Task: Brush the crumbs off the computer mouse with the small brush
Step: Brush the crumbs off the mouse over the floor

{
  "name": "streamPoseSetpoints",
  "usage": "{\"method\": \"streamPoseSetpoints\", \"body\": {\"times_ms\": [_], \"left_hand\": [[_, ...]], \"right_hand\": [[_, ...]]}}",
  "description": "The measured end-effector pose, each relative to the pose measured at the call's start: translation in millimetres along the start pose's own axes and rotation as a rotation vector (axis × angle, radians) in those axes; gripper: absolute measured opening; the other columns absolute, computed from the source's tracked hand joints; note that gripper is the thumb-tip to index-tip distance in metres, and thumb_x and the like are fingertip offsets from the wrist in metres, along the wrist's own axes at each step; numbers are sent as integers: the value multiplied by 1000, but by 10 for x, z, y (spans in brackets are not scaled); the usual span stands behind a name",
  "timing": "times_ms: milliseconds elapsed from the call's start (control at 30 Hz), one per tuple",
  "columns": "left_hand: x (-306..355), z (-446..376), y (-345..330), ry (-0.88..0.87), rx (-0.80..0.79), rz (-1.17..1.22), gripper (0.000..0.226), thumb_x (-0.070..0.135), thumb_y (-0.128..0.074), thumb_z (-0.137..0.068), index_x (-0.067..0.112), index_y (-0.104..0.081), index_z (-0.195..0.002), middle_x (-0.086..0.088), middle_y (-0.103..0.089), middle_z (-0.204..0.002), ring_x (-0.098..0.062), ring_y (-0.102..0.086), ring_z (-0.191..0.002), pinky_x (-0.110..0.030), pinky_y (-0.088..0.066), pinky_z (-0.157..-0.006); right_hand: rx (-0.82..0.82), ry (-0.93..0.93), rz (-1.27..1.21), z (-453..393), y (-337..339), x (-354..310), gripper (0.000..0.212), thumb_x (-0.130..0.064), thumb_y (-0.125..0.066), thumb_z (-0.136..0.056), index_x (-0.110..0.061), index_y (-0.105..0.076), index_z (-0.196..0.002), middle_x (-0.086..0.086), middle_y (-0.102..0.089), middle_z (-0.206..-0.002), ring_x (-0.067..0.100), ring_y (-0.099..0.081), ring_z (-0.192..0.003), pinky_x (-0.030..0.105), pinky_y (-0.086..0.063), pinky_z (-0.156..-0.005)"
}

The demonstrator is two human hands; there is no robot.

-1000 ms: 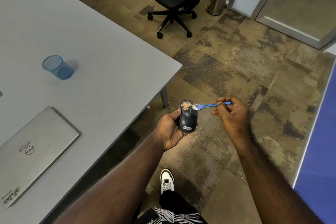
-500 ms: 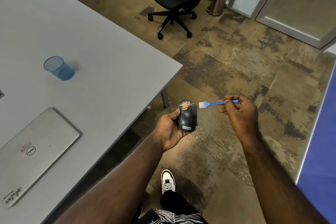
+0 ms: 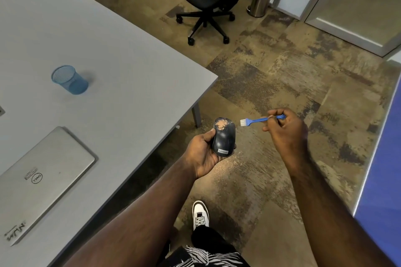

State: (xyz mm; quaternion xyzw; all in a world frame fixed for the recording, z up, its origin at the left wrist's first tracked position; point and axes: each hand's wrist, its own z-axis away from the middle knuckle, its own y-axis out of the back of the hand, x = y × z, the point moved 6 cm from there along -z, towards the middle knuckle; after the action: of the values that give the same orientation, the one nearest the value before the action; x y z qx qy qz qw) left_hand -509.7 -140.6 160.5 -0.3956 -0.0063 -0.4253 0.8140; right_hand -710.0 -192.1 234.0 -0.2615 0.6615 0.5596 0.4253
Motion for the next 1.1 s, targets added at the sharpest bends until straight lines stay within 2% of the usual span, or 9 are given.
{"method": "streamPoseSetpoints", "body": {"times_ms": [133, 233, 333, 433, 567, 733, 867, 933, 1100], "left_hand": [[-15, -13, -8, -13, 1, -24, 43, 30, -29, -102, 3, -54, -125, -21, -61, -114, -32, -61, -94, -43, -45, -95], [-16, 1, -19, -15, 0, -26, 40, 30, -29, -102, 5, -55, -121, -21, -61, -112, -32, -62, -91, -42, -47, -88], [-36, 17, -18, -1, -7, -26, 40, 30, -30, -102, 6, -51, -126, -22, -58, -116, -34, -61, -91, -42, -47, -85], [-38, 18, -24, 1, -10, -23, 39, 30, -30, -102, 7, -53, -123, -22, -59, -114, -33, -61, -90, -42, -47, -86], [-55, 37, -29, 7, -13, -8, 35, 29, -31, -102, 7, -52, -120, -22, -58, -117, -34, -61, -91, -42, -49, -86], [-46, 49, -50, 16, -25, -4, 37, 30, -30, -102, 8, -51, -123, -22, -57, -119, -33, -61, -92, -41, -52, -81], [-56, 71, -54, 27, -31, -3, 34, 30, -31, -102, 10, -52, -119, -21, -58, -116, -33, -62, -92, -40, -56, -74], [-59, 80, -61, 31, -39, -4, 33, 30, -31, -102, 11, -53, -116, -20, -58, -114, -33, -62, -90, -39, -56, -72], [-58, 83, -92, 38, -31, -37, 38, 34, -29, -102, 10, -54, -117, -21, -59, -107, -31, -61, -85, -34, -58, -65]], "right_hand": [[-115, 53, -109, 25, -135, -55, 12, -31, -57, -79, -40, -65, -80, -8, -74, -66, 7, -73, -59, 24, -57, -53], [-105, 83, 38, 11, -132, -53, 10, -32, -55, -82, -39, -61, -82, -9, -71, -64, 0, -70, -60, 16, -52, -48], [-2, 51, -6, -56, -24, -36, 12, -25, -56, -84, -34, -64, -87, -10, -73, -63, -7, -66, -55, 9, -47, -46], [-81, 50, -70, -19, -119, -50, 11, -25, -58, -83, -33, -65, -84, -6, -74, -66, 5, -72, -58, 26, -57, -54], [-53, 41, 67, -47, -126, -10, 13, -21, -58, -90, -33, -63, -90, -9, -71, -68, -2, -69, -58, 8, -43, -44], [-66, 42, -14, -41, -157, -34, 15, -22, -59, -87, -37, -63, -83, -9, -72, -64, 0, -71, -60, 17, -53, -50], [-50, 30, 63, -58, -104, -39, 14, -21, -57, -91, -35, -62, -92, -11, -71, -68, -5, -69, -60, 7, -42, -43], [-25, 47, -17, -71, -50, -91, 13, -22, -58, -88, -33, -64, -90, -7, -72, -64, -3, -69, -59, 8, -45, -46], [-269, 133, -141, 118, -266, -236, 16, -29, -59, -79, -40, -68, -85, -11, -75, -68, 5, -72, -58, 17, -53, -49]]}}
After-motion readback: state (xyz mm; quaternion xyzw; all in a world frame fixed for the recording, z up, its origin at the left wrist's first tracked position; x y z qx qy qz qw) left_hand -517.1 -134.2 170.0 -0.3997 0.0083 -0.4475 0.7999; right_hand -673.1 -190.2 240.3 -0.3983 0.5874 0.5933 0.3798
